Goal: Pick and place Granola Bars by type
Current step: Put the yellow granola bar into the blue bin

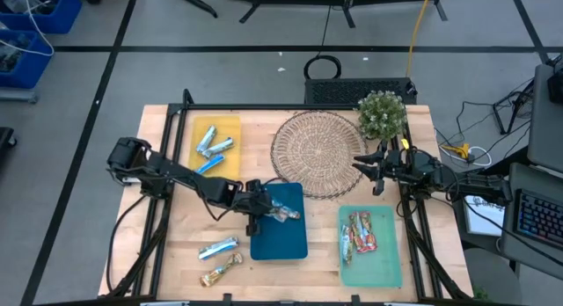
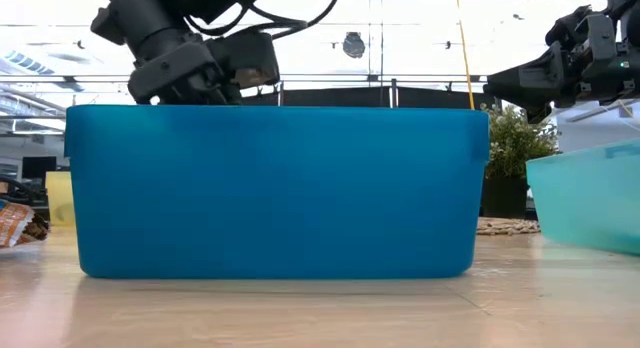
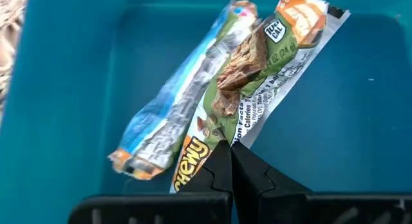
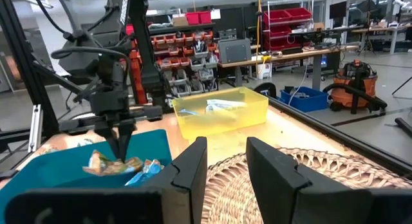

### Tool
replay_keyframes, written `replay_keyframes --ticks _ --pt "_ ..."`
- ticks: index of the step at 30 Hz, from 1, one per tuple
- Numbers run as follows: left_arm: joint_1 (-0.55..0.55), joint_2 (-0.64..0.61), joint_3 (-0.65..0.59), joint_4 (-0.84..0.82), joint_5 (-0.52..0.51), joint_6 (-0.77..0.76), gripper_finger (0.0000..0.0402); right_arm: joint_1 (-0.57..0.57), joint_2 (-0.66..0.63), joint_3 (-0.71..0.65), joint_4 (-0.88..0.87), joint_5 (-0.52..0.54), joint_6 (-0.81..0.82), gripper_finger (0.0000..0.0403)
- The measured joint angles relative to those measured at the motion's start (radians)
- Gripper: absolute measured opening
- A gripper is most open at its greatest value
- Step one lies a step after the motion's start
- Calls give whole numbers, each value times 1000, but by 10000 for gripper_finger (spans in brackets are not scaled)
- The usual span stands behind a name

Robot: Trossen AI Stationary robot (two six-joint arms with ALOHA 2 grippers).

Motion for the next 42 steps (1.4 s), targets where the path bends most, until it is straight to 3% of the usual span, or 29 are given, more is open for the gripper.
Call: replay_keyframes --ticks 7,13,34,42 --pt "14 0 -1 -3 9 1 1 0 0 0 0 0 0 100" --pt "14 0 -1 -3 94 2 4 0 0 0 0 0 0 100" --pt "14 0 -1 -3 96 2 21 0 0 0 0 0 0 100" --pt "14 -1 -1 -3 97 3 6 0 0 0 0 0 0 100"
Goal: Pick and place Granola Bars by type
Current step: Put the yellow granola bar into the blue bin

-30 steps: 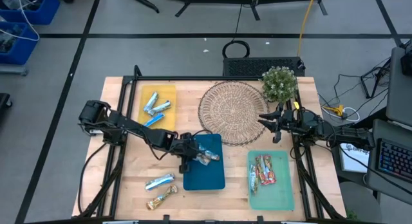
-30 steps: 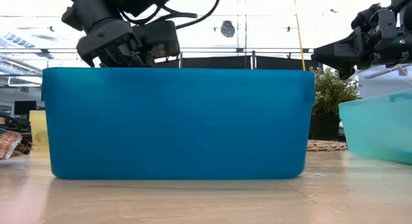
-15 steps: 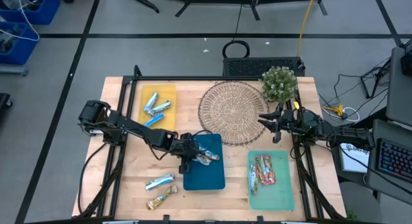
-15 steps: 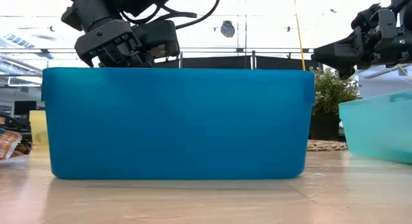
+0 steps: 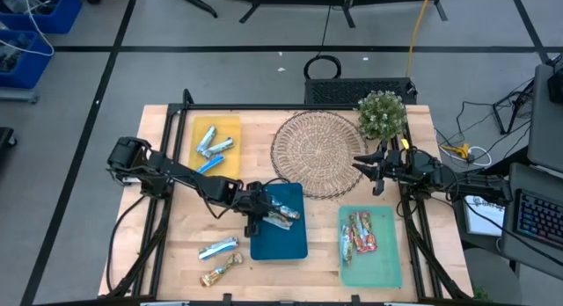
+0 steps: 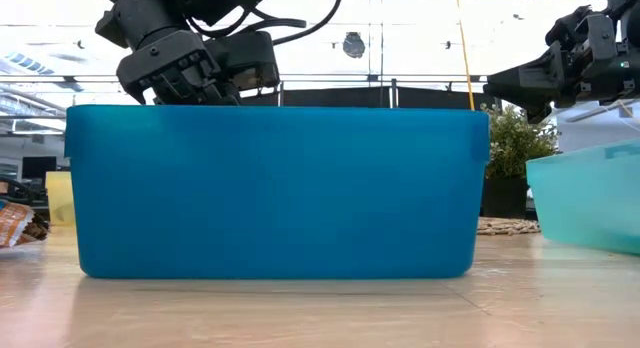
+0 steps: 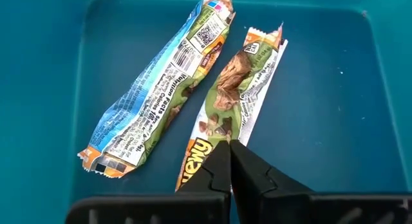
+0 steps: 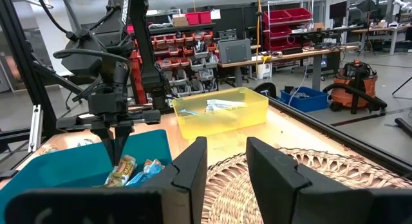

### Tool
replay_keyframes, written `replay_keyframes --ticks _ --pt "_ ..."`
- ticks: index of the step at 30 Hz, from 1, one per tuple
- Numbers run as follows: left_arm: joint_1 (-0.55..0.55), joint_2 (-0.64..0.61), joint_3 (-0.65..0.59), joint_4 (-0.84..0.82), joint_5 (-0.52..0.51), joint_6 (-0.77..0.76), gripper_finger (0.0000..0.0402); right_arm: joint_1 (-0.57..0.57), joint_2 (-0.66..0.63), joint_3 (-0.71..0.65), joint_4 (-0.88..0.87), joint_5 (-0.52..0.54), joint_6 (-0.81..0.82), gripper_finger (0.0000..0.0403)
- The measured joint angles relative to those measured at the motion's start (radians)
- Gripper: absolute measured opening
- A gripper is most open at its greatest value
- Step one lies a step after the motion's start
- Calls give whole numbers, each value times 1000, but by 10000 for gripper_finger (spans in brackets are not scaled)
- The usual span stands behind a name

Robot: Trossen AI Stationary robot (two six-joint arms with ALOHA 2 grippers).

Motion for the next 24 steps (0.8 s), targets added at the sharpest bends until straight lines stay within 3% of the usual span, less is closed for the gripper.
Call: replay_keyframes --ticks 5,10,18,24 --pt "0 -6 0 31 5 7 32 0 0 0 0 0 0 100" --pt "0 -63 0 59 85 78 40 0 0 0 0 0 0 100" --pt "-56 -249 -28 15 149 171 42 0 0 0 0 0 0 100" --pt "-145 -395 -125 115 152 218 42 0 0 0 2 0 0 100"
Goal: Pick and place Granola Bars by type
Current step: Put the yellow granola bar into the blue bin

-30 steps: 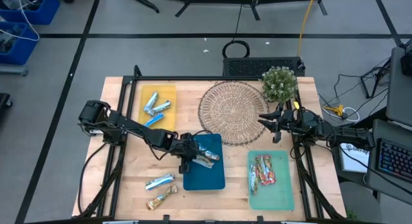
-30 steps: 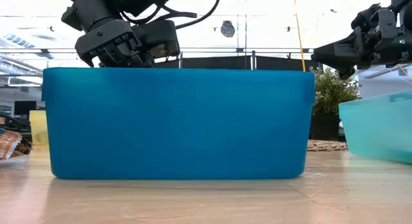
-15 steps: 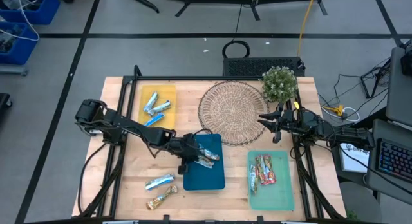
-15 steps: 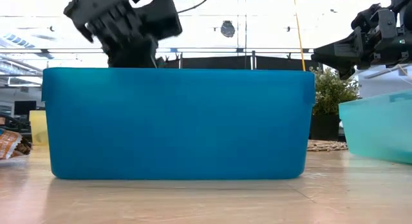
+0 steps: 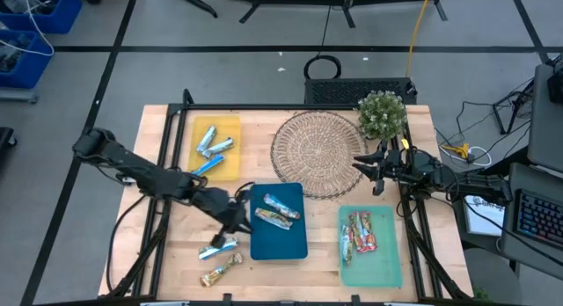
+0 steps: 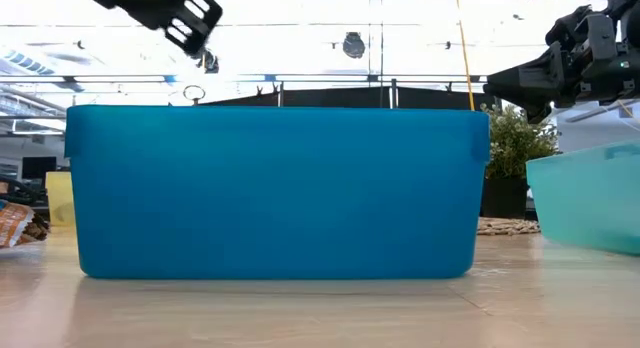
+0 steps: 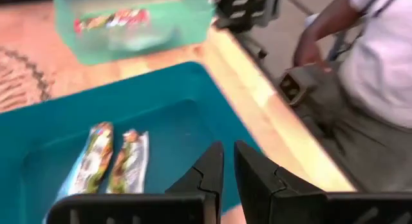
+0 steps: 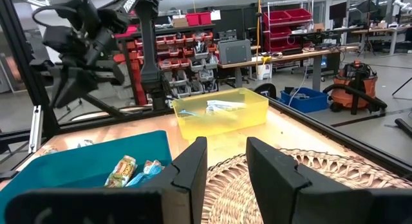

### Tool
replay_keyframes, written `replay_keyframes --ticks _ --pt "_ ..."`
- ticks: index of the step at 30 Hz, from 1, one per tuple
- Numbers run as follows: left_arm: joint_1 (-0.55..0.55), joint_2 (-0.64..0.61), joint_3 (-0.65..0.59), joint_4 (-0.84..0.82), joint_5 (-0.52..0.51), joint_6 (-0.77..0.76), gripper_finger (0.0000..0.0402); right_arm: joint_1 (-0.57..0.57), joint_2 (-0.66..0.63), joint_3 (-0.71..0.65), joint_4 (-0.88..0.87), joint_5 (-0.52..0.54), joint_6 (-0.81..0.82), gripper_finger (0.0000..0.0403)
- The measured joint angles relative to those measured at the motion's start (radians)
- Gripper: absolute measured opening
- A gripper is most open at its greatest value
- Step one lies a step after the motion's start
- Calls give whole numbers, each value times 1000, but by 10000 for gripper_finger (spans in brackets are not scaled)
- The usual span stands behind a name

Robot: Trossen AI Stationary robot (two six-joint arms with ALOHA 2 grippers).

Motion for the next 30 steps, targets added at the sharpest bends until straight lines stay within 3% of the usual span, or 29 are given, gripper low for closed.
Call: replay_keyframes --ticks 7,10,14,19,30 --pt "-86 -144 -130 29 -1 -145 42 0 0 0 0 0 0 100" --pt "-115 -173 -181 33 -25 -288 42 0 0 0 -1 0 0 100" --pt "-151 -167 -230 17 -131 -546 42 0 0 0 -2 0 0 100" --pt "-206 -88 -239 4 -184 -759 42 0 0 0 -1 0 0 100" --pt "-277 170 -31 -196 -110 -856 42 0 0 0 0 0 0 100"
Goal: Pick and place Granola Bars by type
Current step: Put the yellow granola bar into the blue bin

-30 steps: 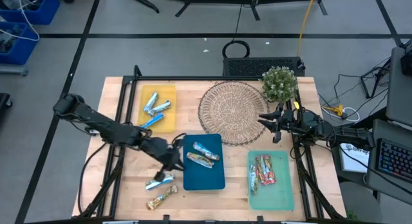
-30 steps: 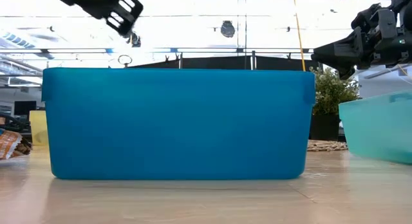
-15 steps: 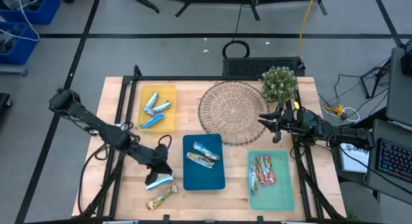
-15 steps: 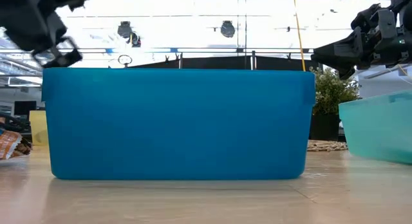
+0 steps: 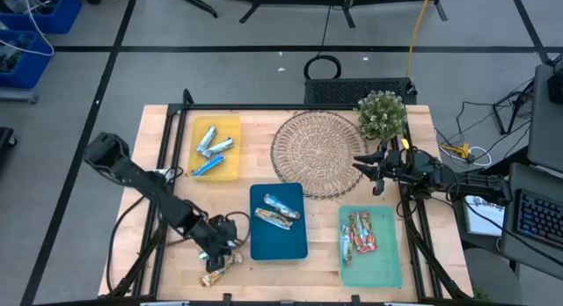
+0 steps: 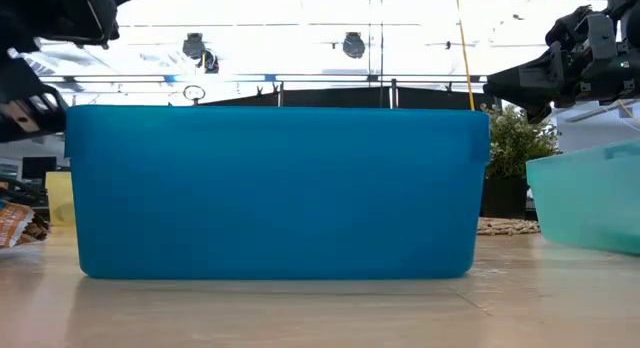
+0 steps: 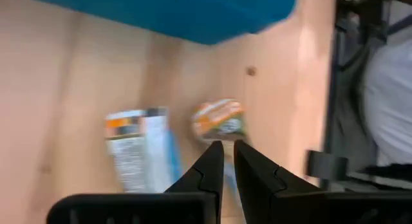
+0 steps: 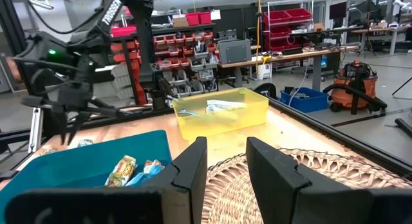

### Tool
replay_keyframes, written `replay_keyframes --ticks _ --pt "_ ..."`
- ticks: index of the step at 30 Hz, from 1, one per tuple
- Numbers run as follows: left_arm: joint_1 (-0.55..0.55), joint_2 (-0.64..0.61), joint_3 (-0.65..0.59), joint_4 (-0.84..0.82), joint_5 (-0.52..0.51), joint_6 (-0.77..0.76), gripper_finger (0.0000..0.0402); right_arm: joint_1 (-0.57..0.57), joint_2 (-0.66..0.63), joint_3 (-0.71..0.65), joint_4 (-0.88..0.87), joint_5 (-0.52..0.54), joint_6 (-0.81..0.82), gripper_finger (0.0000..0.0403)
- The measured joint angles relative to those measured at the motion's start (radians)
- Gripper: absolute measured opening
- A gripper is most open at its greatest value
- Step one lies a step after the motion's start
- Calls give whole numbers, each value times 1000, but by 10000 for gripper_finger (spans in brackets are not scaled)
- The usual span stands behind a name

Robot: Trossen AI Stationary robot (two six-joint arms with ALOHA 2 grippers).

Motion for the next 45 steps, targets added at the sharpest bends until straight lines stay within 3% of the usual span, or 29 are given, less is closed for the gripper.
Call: replay_keyframes --ticks 7,13,18,32,39,45 --pt "-29 81 92 -130 38 -153 42 0 0 0 0 0 0 100" --pt "-74 118 84 -221 56 -343 42 0 0 0 1 0 0 100" --pt "-93 137 84 -247 69 -416 42 0 0 0 0 0 0 100" --pt "-56 137 84 -513 3 -349 42 0 0 0 0 0 0 100" --pt "23 137 84 -413 -90 -231 42 0 0 0 0 0 0 100" --pt "76 137 84 -195 -11 -159 42 0 0 0 0 0 0 100"
